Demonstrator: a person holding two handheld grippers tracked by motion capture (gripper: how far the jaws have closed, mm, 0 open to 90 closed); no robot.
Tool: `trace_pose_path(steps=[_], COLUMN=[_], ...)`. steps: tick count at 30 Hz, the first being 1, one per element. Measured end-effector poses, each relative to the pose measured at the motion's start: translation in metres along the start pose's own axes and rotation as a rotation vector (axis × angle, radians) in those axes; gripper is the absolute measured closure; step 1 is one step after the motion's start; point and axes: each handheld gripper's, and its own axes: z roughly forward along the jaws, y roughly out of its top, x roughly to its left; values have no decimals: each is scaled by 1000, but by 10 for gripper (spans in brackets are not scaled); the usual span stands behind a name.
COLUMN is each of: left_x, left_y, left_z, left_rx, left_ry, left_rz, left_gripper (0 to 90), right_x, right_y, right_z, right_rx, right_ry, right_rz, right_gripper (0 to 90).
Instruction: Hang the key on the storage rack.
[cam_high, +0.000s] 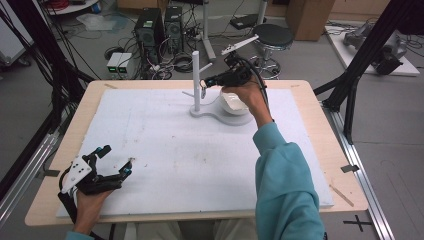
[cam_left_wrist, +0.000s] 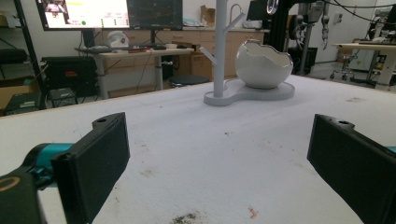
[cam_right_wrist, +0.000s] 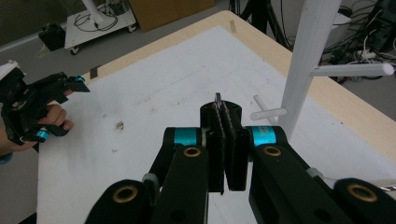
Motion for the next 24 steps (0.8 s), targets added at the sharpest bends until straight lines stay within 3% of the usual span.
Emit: trace_pose_path(steps=[24], left_x=[0], left_y=[0], left_z=[0], left_rx=[0], left_ry=[-1], left_rz=[-1], left_gripper=[62], right_x=[-16], right_y=[-4], right_z=[42], right_rx=[46], right_ry=[20], right_rz=[50], right_gripper=[892])
